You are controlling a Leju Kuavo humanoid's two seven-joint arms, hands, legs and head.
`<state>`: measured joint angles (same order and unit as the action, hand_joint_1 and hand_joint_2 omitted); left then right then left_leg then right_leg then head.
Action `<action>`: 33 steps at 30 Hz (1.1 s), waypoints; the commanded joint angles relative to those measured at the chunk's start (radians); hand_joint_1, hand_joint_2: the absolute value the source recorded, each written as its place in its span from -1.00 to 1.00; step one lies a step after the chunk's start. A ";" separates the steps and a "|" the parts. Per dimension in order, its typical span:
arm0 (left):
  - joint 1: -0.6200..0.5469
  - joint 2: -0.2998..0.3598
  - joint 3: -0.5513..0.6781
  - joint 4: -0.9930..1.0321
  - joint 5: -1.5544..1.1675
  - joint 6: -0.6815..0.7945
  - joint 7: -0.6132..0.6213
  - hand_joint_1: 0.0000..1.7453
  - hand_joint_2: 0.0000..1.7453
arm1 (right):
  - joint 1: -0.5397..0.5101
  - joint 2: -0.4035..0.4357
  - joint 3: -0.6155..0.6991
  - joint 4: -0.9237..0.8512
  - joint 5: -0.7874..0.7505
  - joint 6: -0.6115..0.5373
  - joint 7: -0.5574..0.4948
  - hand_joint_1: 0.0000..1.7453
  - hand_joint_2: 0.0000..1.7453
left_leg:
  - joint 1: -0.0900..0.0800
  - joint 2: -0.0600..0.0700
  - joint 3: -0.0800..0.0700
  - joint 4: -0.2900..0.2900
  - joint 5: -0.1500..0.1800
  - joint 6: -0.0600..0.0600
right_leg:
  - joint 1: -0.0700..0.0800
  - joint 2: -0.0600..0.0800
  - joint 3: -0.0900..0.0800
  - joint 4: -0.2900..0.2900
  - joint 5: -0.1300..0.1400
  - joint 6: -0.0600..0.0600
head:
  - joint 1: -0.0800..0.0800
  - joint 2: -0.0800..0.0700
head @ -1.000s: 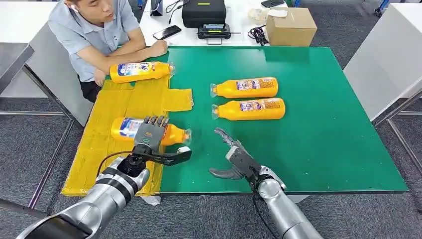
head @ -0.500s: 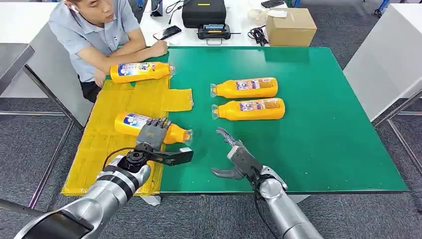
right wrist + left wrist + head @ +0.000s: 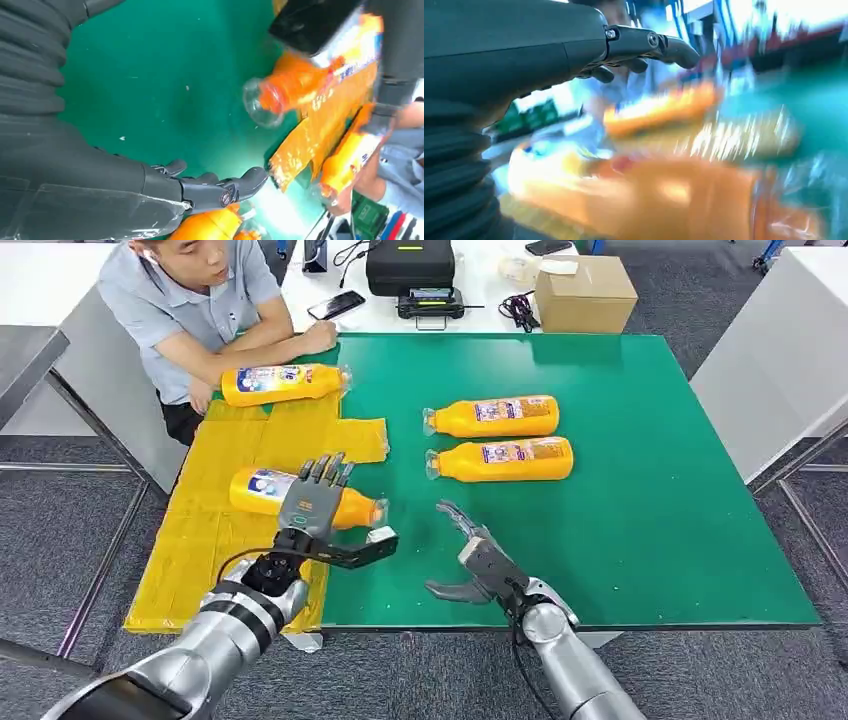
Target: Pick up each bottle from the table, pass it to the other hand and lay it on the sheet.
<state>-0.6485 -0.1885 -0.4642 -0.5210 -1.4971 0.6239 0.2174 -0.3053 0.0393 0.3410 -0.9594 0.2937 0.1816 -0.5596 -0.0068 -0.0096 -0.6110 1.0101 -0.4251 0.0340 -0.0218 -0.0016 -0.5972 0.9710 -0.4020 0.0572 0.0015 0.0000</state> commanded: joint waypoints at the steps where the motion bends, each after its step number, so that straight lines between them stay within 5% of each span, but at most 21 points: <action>1: 0.060 0.015 -0.029 -0.149 -0.074 0.052 0.020 -1.00 1.00 | 0.004 -0.020 0.000 0.031 0.001 -0.024 -0.009 -1.00 1.00 | 0.001 0.001 0.003 0.000 -0.002 -0.002 | 0.001 0.000 0.003 -0.001 -0.001 -0.002 | 0.000 0.000; 12: 0.063 0.049 -0.129 -0.184 -0.074 0.063 0.094 -1.00 1.00 | 0.017 -0.024 0.002 0.012 0.001 -0.031 -0.009 -1.00 1.00 | 0.001 0.001 0.002 0.000 -0.001 -0.001 | 0.001 0.001 0.002 0.000 -0.001 -0.002 | 0.000 0.000; 22: 0.106 0.038 -0.131 -0.296 -0.074 -0.017 0.036 -1.00 1.00 | 0.045 -0.035 -0.013 -0.019 0.005 -0.040 -0.005 -1.00 1.00 | 0.001 0.001 0.003 0.001 -0.002 -0.002 | 0.001 0.000 0.003 0.000 -0.001 -0.002 | 0.000 0.000; 33: 0.180 0.038 -0.096 -0.480 -0.071 0.074 -0.048 -1.00 1.00 | 0.052 -0.031 -0.029 -0.077 -0.008 -0.038 -0.019 -1.00 1.00 | 0.001 0.003 0.004 0.001 -0.003 -0.002 | 0.002 0.002 0.003 0.001 -0.002 -0.003 | 0.000 0.000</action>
<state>-0.4979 -0.1690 -0.5715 -0.8876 -1.5705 0.6606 0.2148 -0.2417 0.0122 0.3326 -0.9926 0.2983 0.1438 -0.5734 -0.0068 -0.0095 -0.6113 1.0101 -0.4252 0.0339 -0.0217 -0.0015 -0.5974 0.9708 -0.4021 0.0572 0.0015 0.0000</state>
